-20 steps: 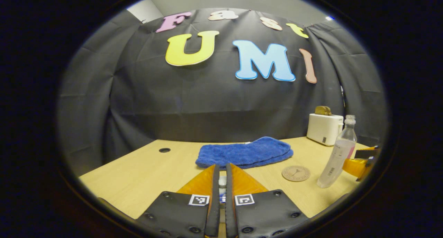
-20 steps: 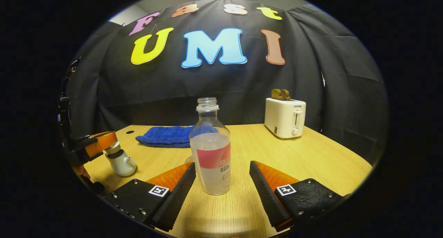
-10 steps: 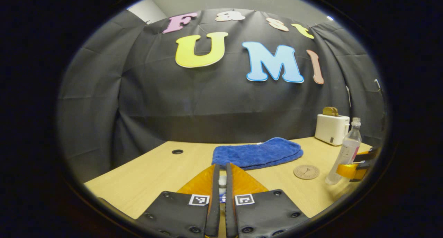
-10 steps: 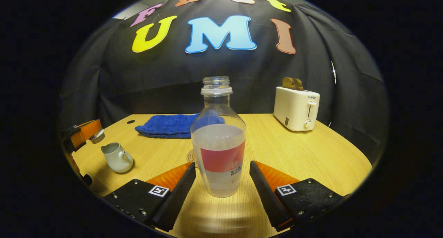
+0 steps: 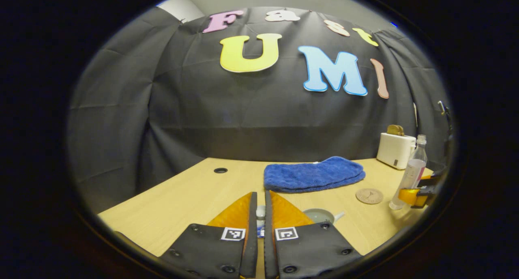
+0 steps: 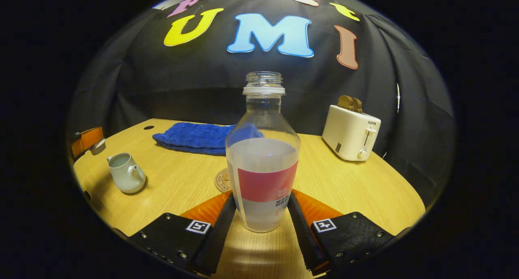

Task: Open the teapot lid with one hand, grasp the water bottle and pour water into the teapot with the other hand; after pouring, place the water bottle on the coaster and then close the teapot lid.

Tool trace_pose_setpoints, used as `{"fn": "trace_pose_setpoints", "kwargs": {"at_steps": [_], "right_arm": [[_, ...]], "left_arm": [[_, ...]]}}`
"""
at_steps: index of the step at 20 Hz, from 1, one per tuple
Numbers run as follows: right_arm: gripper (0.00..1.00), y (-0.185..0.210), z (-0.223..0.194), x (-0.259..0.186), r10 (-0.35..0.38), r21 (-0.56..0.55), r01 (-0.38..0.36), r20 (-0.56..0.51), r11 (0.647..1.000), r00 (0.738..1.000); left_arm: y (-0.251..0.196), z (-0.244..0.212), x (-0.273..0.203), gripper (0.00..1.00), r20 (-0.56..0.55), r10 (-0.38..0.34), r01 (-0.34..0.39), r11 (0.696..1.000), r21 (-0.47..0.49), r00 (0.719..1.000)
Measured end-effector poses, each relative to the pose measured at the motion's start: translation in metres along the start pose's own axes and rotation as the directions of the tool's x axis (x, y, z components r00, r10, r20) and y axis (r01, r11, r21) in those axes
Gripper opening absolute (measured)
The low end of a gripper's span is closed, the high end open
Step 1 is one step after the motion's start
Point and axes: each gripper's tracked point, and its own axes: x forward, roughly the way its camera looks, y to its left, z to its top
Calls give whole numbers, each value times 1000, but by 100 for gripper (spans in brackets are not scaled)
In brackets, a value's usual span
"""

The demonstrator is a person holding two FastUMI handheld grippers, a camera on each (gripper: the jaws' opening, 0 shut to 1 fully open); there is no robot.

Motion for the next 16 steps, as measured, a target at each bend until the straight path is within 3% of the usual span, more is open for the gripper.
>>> {"fn": "trace_pose_setpoints", "kwargs": {"at_steps": [3,6,12,16], "right_arm": [[76,7,10,1,-16,-123,18,17,992,1000],[77,18,21,6,-28,-295,36,29,955,999],[76,49,33,11,-18,-569,52,65,821,998],[76,72,45,21,3,-700,65,95,712,995]], "left_arm": [[7,-6,-1,14,-13,4,-4,1000,-6,1000],[13,-9,-4,14,-20,2,-2,1000,-12,1000],[29,-14,-8,14,-28,16,-16,1000,-11,999],[38,-15,-11,14,-27,26,-26,1000,-13,999]]}}
